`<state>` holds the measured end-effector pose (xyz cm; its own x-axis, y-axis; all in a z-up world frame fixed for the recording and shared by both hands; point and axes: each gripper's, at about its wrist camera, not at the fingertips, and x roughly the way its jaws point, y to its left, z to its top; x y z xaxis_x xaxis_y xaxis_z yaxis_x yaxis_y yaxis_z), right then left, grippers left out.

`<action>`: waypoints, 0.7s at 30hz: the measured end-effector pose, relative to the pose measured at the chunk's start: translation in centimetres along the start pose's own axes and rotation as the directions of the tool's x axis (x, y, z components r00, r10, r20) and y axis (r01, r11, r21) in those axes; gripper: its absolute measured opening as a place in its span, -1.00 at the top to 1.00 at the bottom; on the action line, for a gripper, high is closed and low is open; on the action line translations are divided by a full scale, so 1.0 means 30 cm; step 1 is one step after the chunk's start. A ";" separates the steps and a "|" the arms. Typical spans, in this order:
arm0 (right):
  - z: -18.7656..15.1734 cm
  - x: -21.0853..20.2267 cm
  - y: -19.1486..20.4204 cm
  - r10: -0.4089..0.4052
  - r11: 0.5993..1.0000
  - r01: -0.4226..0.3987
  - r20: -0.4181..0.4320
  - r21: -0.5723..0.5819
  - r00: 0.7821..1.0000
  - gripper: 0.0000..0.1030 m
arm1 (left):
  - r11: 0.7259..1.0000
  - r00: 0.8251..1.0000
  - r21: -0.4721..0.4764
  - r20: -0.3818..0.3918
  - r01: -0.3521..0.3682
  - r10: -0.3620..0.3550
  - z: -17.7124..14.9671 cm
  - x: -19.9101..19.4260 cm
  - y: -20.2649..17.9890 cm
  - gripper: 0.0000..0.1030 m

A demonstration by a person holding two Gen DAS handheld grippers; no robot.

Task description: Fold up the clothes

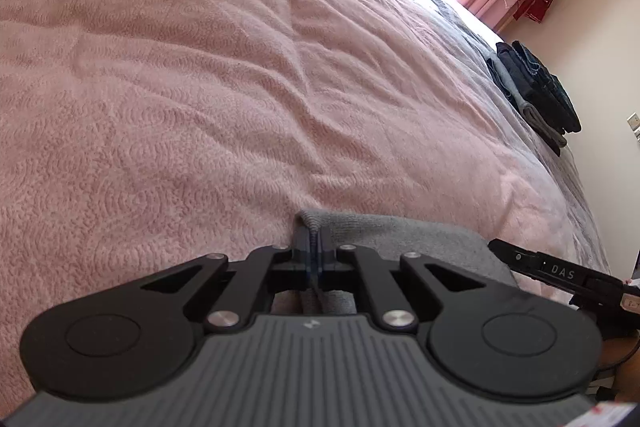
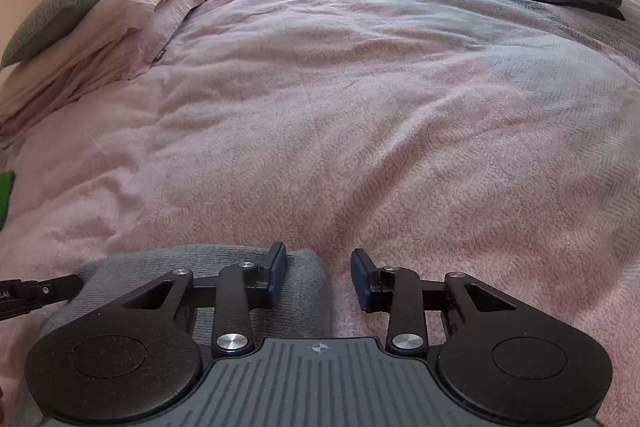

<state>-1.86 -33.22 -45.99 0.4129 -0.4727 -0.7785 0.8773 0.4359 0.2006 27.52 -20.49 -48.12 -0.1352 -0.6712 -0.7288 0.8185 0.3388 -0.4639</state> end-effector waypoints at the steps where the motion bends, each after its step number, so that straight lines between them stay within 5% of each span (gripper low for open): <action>1: 0.007 0.004 0.004 -0.003 1.000 0.003 -0.005 -0.012 1.000 0.37 | 1.000 1.000 0.014 0.001 -0.008 0.008 0.002 0.005 -0.004 0.92; 9: 0.016 -0.246 -0.001 0.053 0.998 -0.051 0.064 -0.029 0.997 0.37 | 0.985 0.992 0.117 0.020 -0.127 0.126 0.059 -0.139 -0.060 0.82; 11: 0.000 -0.299 0.023 0.090 0.995 -0.088 0.055 -0.046 0.994 0.37 | 0.984 0.993 0.141 0.037 -0.113 0.109 0.061 -0.189 -0.087 0.82; 15: -0.051 -0.307 0.080 0.158 0.983 -0.156 0.008 -0.101 0.987 0.38 | 0.956 0.999 0.291 0.009 -0.040 0.039 0.026 -0.187 -0.205 0.81; 17: -0.093 -0.276 0.104 0.163 0.977 -0.169 -0.056 -0.133 0.985 0.39 | 0.930 0.996 0.366 -0.054 -0.043 0.068 -0.015 -0.129 -0.242 0.80; 21: -0.193 -0.306 0.097 0.128 0.956 -0.157 -0.129 -0.246 0.983 0.40 | 0.935 0.991 0.349 -0.089 -0.067 0.104 -0.114 -0.126 -0.198 0.79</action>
<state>-4.52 -23.16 -41.71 0.4867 -0.3100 -0.8167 0.7140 0.6798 0.1675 21.26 -17.71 -44.34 -0.0986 -0.5709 -0.8151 0.9690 0.1315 -0.2093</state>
